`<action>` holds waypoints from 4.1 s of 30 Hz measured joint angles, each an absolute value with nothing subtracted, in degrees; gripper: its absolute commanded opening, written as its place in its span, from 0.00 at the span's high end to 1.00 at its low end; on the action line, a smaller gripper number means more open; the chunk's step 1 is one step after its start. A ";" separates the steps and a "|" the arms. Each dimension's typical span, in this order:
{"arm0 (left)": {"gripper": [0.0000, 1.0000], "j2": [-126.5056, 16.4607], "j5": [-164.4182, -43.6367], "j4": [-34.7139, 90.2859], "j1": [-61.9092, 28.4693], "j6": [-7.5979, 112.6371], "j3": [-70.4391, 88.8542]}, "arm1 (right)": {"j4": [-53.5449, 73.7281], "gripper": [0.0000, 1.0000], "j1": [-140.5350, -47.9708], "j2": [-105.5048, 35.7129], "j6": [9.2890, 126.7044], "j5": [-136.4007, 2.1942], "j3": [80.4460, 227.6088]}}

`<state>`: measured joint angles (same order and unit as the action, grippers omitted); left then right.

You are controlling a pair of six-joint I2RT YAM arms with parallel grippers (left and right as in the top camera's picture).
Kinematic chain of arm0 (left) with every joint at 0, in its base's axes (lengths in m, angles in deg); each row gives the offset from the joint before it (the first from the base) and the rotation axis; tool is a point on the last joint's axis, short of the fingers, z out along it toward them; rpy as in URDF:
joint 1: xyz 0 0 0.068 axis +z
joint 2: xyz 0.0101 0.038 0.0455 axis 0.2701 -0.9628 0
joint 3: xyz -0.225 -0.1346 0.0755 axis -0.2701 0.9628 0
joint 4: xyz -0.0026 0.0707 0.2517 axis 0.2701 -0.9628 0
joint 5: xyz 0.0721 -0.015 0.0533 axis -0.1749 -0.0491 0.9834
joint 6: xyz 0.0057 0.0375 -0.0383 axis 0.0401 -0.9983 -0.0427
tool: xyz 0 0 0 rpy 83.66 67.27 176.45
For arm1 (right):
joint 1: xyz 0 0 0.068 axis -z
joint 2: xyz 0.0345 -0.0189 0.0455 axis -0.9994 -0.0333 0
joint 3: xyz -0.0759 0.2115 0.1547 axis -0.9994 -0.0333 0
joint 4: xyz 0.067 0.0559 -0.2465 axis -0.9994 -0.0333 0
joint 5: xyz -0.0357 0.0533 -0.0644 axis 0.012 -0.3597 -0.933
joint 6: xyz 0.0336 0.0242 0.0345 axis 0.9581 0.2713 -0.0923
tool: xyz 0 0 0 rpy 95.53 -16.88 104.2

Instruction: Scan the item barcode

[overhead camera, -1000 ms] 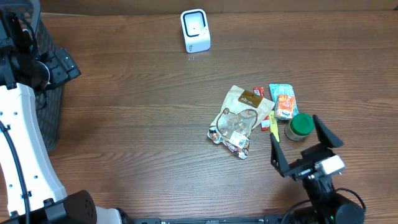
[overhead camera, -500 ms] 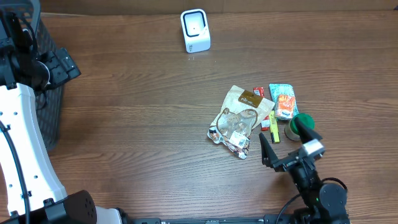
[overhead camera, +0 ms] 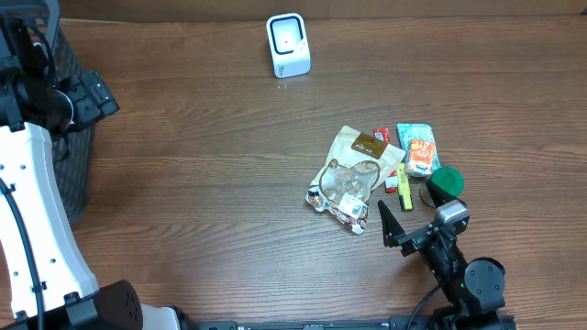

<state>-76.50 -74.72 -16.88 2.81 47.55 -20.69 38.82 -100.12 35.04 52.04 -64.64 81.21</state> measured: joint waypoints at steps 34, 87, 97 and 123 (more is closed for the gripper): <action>0.00 -76.93 -74.70 -16.88 2.81 47.53 -20.69 | 38.84 0.00 -100.12 35.04 52.00 -64.64 81.21; 0.00 -35.45 -74.72 -17.64 -7.84 47.55 19.37 | 38.84 0.00 -100.12 35.04 52.02 -64.64 81.21; 0.00 -27.30 -74.72 -7.22 -7.84 47.59 37.23 | 38.87 0.00 -100.12 35.04 52.00 -64.62 81.21; 0.00 -5.96 -83.98 61.74 -7.84 47.81 80.53 | 38.84 0.00 -100.12 35.04 52.02 -64.64 81.21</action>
